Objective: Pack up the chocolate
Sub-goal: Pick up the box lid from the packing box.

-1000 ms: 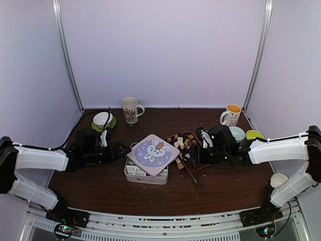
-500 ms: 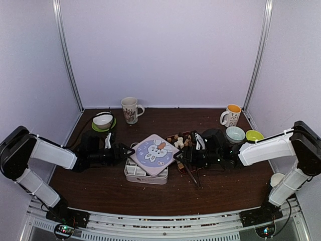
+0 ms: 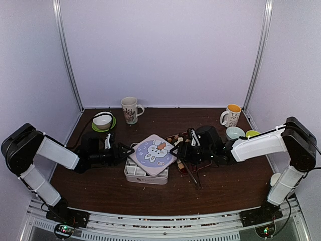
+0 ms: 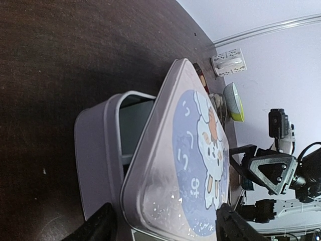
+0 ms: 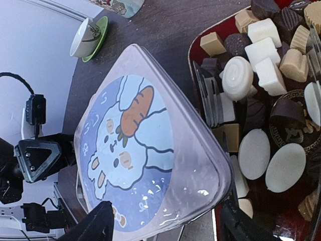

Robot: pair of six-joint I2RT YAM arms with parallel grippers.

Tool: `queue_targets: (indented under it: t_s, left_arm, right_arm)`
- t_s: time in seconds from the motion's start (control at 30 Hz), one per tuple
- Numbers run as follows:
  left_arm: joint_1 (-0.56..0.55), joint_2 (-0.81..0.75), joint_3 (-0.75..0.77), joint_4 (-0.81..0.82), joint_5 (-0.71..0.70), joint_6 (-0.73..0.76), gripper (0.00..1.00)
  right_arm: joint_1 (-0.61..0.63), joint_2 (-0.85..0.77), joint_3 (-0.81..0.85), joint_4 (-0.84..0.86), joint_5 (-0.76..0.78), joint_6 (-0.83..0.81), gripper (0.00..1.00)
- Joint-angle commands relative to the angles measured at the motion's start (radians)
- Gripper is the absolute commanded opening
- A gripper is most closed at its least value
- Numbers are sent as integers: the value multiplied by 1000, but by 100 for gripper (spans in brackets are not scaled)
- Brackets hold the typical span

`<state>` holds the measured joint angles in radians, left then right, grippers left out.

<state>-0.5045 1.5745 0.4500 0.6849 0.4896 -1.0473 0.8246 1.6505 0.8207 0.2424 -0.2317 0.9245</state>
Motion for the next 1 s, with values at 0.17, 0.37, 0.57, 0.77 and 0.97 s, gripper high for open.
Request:
queue_targets:
  t_s: [0.17,0.37,0.57,0.77,0.97]
  left_arm:
    - [8,0,28,31,33,28,70]
    - [13,8,33,48,49,26,68]
    - [20,10,38,55,65,30,64]
    - [25,-5,35,12,51,49,63]
    - [37,-32,18,-15,36,69,64]
  right_arm:
    - [-2,37,110,-166,142,-87,77]
    - [-2,75,138,-149,94,-97,76]
    - [-2,90,142,-91,16,-101,73]
    - [0,79,138,-76,-5,-121,72]
    - [2,79,136,-36,-62,-143,71]
